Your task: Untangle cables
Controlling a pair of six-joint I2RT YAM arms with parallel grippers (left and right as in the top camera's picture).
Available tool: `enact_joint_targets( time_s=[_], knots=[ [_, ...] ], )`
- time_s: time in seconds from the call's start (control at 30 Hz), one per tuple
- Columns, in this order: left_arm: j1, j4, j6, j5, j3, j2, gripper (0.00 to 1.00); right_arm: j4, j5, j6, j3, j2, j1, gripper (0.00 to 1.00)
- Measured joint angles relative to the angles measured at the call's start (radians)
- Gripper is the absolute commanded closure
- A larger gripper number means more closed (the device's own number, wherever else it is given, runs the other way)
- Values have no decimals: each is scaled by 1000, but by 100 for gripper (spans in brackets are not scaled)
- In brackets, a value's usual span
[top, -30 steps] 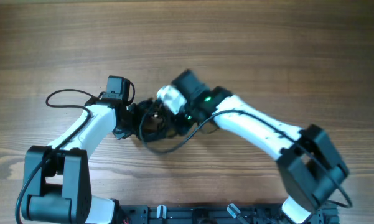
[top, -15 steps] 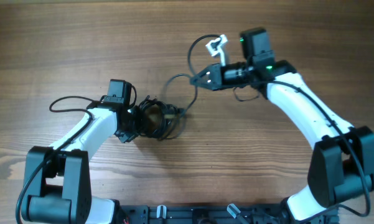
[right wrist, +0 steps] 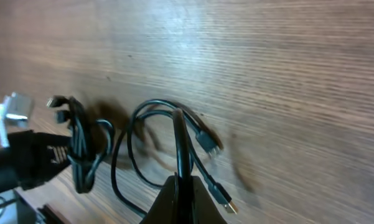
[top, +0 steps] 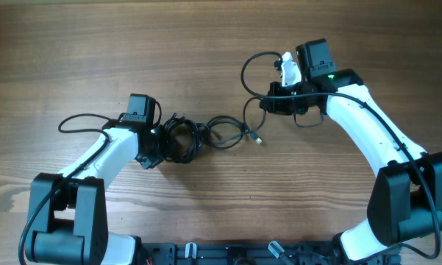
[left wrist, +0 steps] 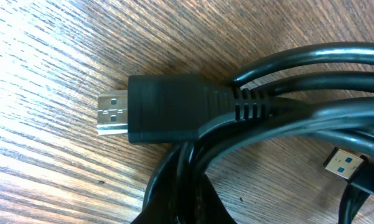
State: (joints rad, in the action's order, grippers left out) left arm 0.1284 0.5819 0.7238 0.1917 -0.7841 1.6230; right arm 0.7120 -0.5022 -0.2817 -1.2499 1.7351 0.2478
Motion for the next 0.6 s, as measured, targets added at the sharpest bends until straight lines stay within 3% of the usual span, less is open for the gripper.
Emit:
enact_joint_targets(
  time_s=[0.1,0.23,0.4,0.6],
  knots=[
    [-2,0,4,1,0,0,96,42,-24,45,0,0,0,96],
    [-43,0,10,51,5,0,96,42,-276,174,0,0,-1,96],
    [-182,3,2,191,22,7,96,-35,-616,249,0,0,-1,96],
    [-309,15,-110,370,41,21,96,-73,-761,261,0,0,-1,96]
  ],
)
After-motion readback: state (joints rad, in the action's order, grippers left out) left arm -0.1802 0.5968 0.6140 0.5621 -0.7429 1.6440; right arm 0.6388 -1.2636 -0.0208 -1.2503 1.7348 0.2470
